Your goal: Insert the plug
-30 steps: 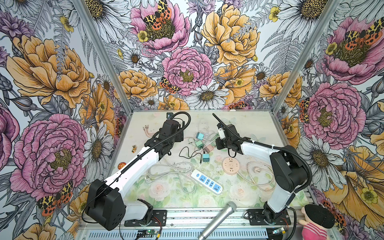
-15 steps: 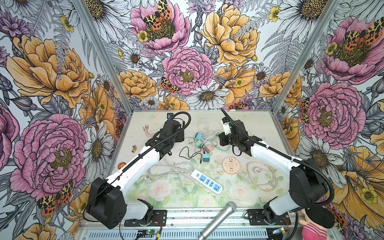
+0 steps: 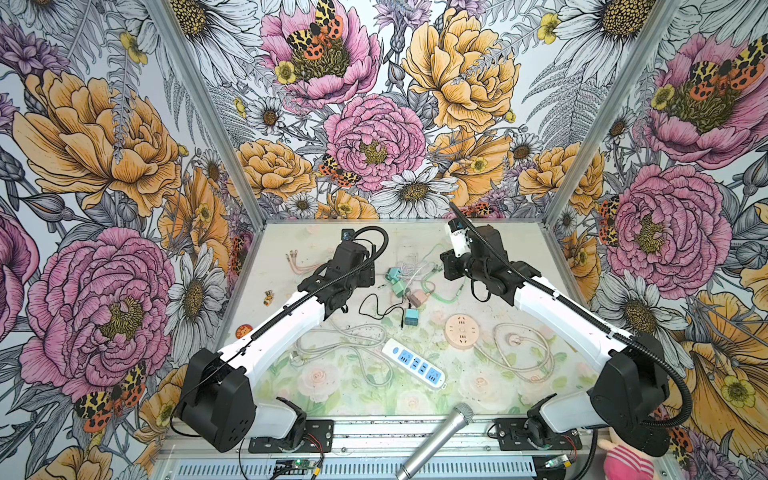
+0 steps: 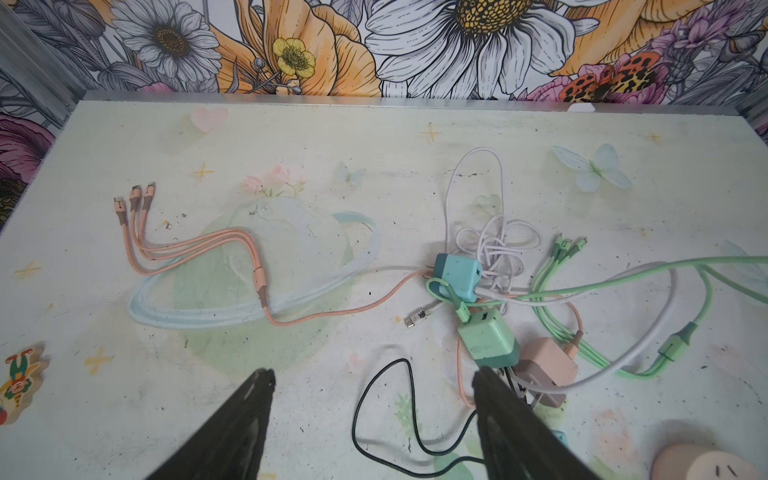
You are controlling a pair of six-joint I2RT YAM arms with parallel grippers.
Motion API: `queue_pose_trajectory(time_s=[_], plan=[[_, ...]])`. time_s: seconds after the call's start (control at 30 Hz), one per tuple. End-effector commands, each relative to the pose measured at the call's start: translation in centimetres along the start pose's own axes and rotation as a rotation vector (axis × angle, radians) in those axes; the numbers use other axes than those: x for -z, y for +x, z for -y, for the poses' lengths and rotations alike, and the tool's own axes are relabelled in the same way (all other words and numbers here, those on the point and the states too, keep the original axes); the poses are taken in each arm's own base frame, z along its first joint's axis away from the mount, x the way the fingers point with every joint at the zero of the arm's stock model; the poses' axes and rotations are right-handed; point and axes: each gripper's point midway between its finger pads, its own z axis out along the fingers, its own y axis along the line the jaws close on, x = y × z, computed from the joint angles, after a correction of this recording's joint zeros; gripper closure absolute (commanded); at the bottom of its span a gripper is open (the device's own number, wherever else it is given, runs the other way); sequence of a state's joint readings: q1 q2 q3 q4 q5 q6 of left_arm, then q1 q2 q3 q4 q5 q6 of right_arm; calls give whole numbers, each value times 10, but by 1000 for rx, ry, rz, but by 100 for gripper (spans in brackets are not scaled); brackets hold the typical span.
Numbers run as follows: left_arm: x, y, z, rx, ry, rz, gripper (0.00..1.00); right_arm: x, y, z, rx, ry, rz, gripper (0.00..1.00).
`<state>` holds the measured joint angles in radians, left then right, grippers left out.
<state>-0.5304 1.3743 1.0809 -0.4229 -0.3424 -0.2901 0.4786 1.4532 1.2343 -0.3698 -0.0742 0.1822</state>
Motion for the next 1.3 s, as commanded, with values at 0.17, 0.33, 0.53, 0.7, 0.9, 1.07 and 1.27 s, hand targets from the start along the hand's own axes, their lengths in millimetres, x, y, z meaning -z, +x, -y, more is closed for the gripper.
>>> queue_pose_trajectory(time_s=[0.17,0.33,0.53,0.7,0.9,1.07,1.27], plan=[[-13,1,29,17,72,-22,23,24,-70,-26,65,-91,150,100],[-24,6,42,17,102,-44,23,35,-98,-38,90,-132,209,100],[-42,10,58,41,148,-60,26,30,-101,-44,100,-160,205,100],[-50,5,77,64,226,-63,27,17,-83,-41,94,-152,159,100],[-44,-9,98,60,331,-44,27,5,-62,-35,87,-130,107,100],[-43,-5,101,54,343,-54,27,7,-62,-26,107,-80,115,100],[-51,6,101,69,341,-93,27,28,-84,-28,139,-68,181,100]])
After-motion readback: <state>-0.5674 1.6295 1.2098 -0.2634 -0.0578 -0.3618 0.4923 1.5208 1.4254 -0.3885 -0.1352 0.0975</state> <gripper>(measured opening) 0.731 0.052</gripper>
